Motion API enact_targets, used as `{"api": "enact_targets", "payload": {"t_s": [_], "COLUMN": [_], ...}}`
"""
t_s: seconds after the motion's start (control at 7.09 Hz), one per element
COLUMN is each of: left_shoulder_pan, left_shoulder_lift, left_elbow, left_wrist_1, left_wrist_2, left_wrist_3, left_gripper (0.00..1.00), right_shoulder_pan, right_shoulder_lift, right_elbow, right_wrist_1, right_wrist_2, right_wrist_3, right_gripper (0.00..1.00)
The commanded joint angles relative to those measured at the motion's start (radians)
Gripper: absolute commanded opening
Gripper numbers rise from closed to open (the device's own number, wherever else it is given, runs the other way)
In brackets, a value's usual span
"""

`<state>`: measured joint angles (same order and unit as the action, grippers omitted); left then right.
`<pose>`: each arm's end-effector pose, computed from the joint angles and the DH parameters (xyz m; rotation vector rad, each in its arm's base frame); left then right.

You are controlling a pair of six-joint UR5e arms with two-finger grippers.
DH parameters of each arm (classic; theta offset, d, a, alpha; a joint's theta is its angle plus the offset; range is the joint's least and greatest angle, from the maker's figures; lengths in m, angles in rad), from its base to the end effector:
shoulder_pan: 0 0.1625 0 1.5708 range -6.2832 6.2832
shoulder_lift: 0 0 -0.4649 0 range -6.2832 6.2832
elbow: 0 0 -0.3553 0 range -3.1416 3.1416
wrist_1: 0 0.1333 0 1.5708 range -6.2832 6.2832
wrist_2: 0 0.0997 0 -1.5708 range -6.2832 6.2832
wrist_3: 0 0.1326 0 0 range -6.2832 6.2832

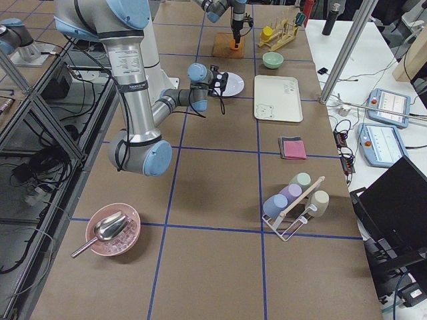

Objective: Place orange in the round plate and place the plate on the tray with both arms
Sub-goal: 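Reach left gripper to the orange while right gripper moves to plate rim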

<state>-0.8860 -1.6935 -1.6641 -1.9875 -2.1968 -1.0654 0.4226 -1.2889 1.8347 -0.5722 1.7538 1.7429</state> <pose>0.3035 -0.4595 0.5755 -0.0721 0.8565 -0.1589 -0.4714 -0.3317 0.3284 0.0487 -1.5533 0.3297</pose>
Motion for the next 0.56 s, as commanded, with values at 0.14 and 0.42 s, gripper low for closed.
{"api": "enact_targets", "payload": {"t_s": [0.14, 0.42], "left_shoulder_pan": [0.042, 0.123], "left_shoulder_lift": [-0.226, -0.32], "left_elbow": [-0.032, -0.031], "left_wrist_1": [0.163, 0.165], "left_wrist_2": [-0.003, 0.008], "left_wrist_3": [-0.195, -0.341], "left_gripper": [0.62, 0.63], "right_shoulder_pan": [0.001, 0.021], "right_shoulder_lift": [0.123, 0.143], "right_elbow": [-0.145, -0.201], "right_wrist_1": [0.005, 0.006], "right_wrist_2": [-0.056, -0.06], "right_wrist_3": [-0.041, -0.045], "right_gripper": [0.99, 0.99]}}
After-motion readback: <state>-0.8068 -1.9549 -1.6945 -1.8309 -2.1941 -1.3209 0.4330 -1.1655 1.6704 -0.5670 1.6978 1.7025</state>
